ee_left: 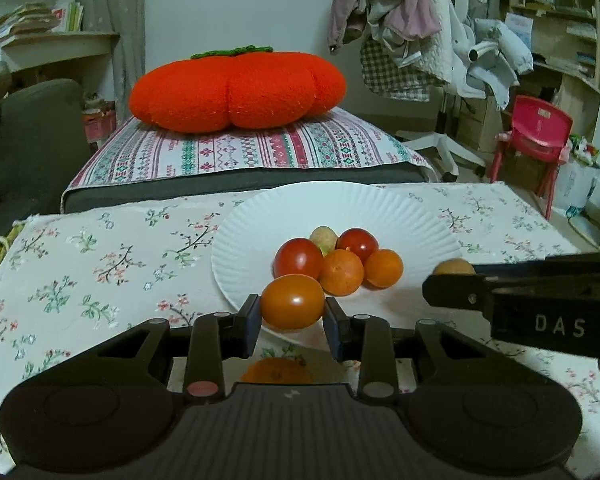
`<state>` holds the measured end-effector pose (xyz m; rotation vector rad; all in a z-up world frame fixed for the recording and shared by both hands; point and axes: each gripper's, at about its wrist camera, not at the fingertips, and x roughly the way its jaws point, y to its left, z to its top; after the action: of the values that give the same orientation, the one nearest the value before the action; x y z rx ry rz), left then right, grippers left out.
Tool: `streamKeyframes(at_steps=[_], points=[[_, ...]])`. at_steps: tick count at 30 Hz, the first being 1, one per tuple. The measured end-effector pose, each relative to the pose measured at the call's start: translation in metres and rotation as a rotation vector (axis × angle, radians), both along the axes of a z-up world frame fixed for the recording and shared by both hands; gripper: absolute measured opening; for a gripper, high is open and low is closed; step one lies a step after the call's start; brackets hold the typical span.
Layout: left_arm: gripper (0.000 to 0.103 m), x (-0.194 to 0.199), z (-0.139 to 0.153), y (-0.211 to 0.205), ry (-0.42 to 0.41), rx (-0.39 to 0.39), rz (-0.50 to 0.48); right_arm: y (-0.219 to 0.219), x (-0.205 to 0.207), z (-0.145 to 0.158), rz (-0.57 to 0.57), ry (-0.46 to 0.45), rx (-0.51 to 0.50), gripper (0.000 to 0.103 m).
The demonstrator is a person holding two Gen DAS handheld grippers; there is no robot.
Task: Organize fruits
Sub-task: 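Carry both fruits onto the white plate and open both grippers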
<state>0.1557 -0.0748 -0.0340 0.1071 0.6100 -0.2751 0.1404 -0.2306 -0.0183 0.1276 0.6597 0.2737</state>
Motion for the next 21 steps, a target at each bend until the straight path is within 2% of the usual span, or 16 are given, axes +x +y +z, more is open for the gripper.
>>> streamKeyframes(at_steps=[14,21], points=[[0.013,0.016,-0.01,-0.005,-0.004,0.022,0.0,0.007,0.013,-0.01,0.016,0.008,-0.029,0.024],[0.014,0.016,-0.008,-0.002,0.01,-0.003,-0.005,0.008,0.013,-0.01,0.009,0.014,-0.024,0.025]])
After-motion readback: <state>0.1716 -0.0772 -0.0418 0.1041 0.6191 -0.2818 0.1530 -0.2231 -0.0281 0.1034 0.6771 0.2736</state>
